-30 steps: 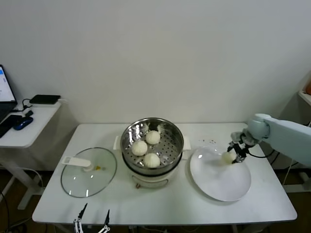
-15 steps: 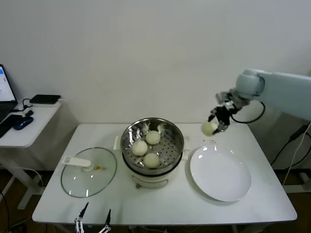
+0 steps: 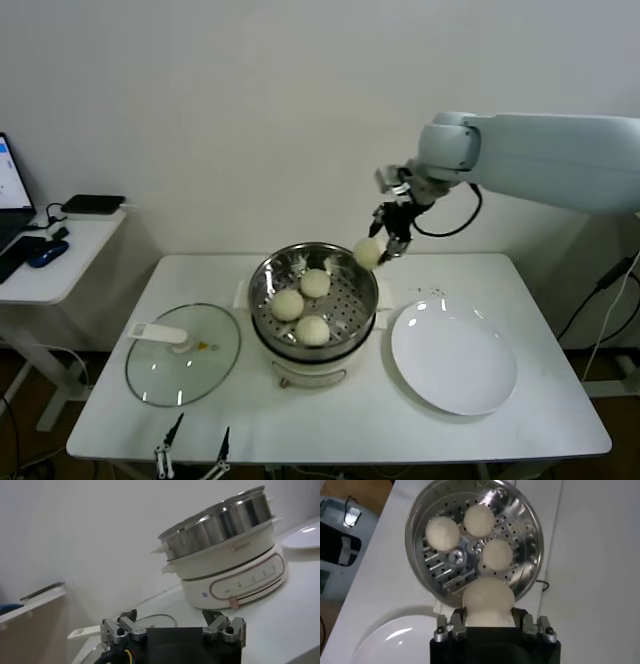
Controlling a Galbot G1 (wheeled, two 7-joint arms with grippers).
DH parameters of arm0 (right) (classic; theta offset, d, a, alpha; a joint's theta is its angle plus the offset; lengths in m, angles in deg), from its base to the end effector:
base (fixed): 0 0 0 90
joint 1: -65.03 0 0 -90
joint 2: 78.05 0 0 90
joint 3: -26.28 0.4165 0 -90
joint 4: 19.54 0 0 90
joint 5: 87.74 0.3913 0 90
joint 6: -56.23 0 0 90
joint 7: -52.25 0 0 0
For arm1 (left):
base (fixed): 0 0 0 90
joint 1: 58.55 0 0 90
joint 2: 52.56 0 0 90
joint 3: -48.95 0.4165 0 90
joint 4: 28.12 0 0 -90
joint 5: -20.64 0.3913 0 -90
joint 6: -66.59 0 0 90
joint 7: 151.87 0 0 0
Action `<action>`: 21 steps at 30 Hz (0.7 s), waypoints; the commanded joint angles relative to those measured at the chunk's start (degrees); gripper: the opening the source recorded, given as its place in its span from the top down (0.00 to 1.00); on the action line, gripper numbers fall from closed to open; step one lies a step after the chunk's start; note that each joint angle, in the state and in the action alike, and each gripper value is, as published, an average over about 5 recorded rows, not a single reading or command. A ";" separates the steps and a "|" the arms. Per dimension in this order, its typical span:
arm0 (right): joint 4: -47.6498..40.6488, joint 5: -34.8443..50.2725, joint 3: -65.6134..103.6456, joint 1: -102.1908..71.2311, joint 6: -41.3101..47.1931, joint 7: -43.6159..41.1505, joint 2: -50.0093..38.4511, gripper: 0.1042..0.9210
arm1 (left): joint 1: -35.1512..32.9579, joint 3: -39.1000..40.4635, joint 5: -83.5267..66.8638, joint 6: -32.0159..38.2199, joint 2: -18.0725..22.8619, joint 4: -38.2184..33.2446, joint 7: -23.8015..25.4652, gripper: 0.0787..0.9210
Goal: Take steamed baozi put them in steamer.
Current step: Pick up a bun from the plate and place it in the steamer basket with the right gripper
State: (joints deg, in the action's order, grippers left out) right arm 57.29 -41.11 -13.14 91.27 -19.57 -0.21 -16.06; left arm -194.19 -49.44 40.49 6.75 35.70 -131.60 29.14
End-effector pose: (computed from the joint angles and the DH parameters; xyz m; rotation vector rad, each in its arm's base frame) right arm 0.6314 0.0224 0.0415 1.4594 -1.4271 1.4755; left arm 0.0319 0.0654 -0.4953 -0.1745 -3.0101 -0.6420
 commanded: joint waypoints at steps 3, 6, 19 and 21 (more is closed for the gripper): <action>-0.90 -2.09 3.41 -9.49 3.36 3.51 5.70 0.37 | 0.30 -0.04 -0.02 -0.23 0.54 0.20 0.13 0.12; -1.73 -4.17 3.94 -11.76 3.64 3.98 5.65 0.37 | 0.45 -0.12 -0.02 -0.21 0.51 0.51 0.12 0.12; -3.07 -9.06 6.01 -18.95 4.61 5.24 5.68 0.37 | 1.24 -0.30 -0.23 -0.56 0.16 1.23 0.40 0.12; -3.10 -9.23 5.96 -19.14 4.60 5.25 5.70 0.37 | 1.35 -0.26 -0.24 -0.60 0.13 1.29 0.49 0.12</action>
State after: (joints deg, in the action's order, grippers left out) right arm 54.69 -47.49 -8.22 77.25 -15.60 4.20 -11.13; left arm -193.01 -49.74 40.29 6.24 35.93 -130.46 29.49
